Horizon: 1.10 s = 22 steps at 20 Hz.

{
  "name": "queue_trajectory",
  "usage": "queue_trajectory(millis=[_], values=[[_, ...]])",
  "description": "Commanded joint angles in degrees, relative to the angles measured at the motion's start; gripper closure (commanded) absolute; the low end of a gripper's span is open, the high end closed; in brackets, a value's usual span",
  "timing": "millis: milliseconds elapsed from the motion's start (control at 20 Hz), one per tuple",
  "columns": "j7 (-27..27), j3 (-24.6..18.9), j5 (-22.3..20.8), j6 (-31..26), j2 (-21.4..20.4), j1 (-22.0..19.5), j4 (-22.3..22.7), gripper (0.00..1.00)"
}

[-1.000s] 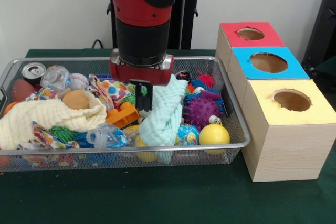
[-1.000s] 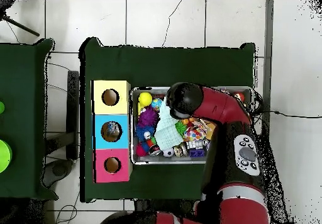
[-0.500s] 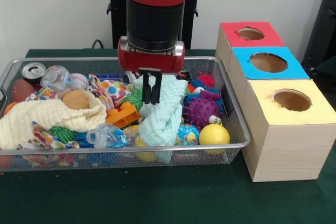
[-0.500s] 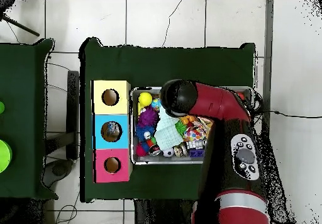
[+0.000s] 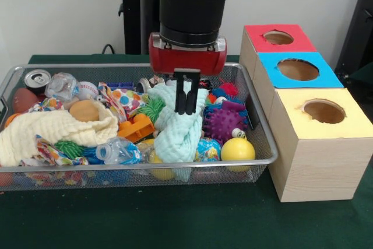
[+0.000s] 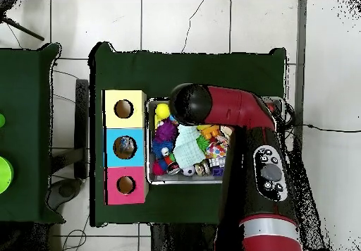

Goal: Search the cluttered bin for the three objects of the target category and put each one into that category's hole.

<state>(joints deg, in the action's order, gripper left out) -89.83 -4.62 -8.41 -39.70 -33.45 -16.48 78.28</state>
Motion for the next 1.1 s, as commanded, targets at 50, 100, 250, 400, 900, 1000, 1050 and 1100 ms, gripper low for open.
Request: queue_trajectory(millis=[50,100,250,400,900,1000,1050,1100], values=[[17.3,-12.5,-4.4,-0.2,1.9,-4.9,1.5,1.0],[17.7,-13.3,-5.0,0.0,1.9,-5.4,1.9,1.0],[19.6,-15.6,-7.1,-1.6,2.1,-6.5,1.5,1.0],[21.4,-17.8,-9.2,-3.6,2.9,-7.6,0.7,1.0],[-5.2,-5.1,-11.0,-11.3,2.9,0.0,-3.2,1.0],[-11.1,-1.5,-10.3,-11.8,3.1,1.9,-3.5,1.0],[-13.8,0.2,-9.7,-11.9,3.1,2.6,-3.3,1.0],[-15.8,1.4,-8.9,-11.2,3.1,3.0,-2.8,1.0]])
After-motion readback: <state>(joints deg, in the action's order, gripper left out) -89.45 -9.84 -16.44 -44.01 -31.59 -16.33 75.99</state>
